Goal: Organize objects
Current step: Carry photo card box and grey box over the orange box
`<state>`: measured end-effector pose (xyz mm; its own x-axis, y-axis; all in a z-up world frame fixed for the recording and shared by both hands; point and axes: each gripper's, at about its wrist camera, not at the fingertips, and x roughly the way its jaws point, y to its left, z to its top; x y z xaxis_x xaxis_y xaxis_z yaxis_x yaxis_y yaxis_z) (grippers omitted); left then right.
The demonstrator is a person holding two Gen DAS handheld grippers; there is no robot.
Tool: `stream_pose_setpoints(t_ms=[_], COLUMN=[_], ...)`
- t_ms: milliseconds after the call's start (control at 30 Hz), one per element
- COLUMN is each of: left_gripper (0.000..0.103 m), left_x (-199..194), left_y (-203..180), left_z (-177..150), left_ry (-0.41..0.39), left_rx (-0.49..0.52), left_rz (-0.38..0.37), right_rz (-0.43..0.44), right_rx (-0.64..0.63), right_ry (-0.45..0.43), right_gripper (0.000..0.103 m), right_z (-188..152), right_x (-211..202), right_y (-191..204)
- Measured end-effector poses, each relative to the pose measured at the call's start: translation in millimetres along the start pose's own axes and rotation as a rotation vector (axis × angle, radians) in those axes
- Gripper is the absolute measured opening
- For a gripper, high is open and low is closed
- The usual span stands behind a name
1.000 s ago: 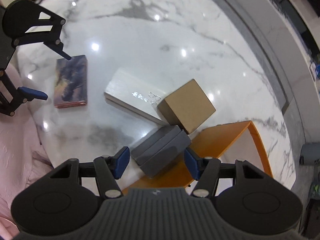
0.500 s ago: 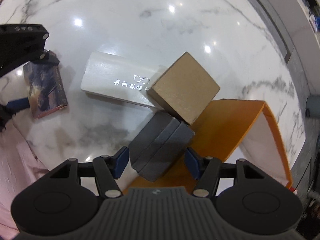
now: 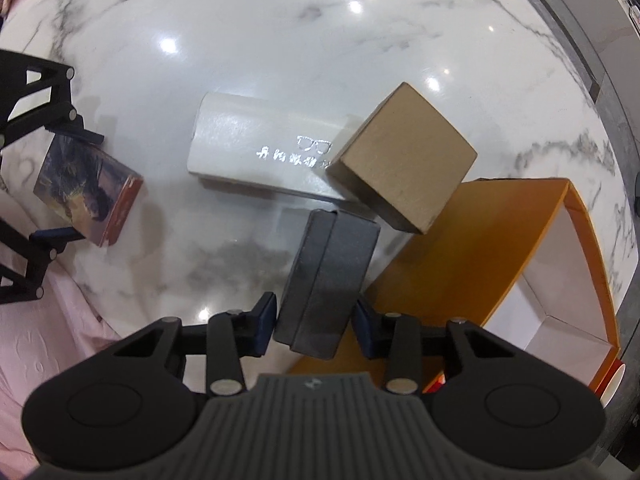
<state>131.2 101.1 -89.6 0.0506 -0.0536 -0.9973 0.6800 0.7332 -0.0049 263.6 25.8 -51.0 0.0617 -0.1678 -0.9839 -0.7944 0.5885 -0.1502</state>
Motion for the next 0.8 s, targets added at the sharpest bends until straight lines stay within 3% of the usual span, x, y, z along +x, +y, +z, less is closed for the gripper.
stream_pose_setpoints(t_ms=[133,200,400,633,667,800], left_gripper=[0.080,0.075,0.073,0.073,0.073,0.073], left_x=[-1,-3,-8,-53,-61,-90], left_y=[-9,-8,-17,-30,-14,-17], left_z=[-7,-10,-25,-44,-25,12], left_ry=[-0.012,-0.016,-0.042,-0.211,-0.228,-0.305], left_rx=[0.021,-0.014,-0.145,-0.330,-0.334,-0.353], left_rz=[0.022,0.014,0.038,0.068,0.073,0.097], right_rz=[0.009,0.023,0.042,0.075,0.084,0.100], right_rx=[0.020,0.044,0.082,0.100,0.108,0.144], right_ry=[-0.035,-0.042,-0.092,-0.209,-0.233,-0.323], right_gripper=[0.044,0.044,0.037,0.037,0.037,0.037], right_z=[-2,-1,-9,-38,-46,-71], right_x=[-4,-4,-9,-38,-48,-82], right_y=[-3,-8,-8,-9,-11,-24])
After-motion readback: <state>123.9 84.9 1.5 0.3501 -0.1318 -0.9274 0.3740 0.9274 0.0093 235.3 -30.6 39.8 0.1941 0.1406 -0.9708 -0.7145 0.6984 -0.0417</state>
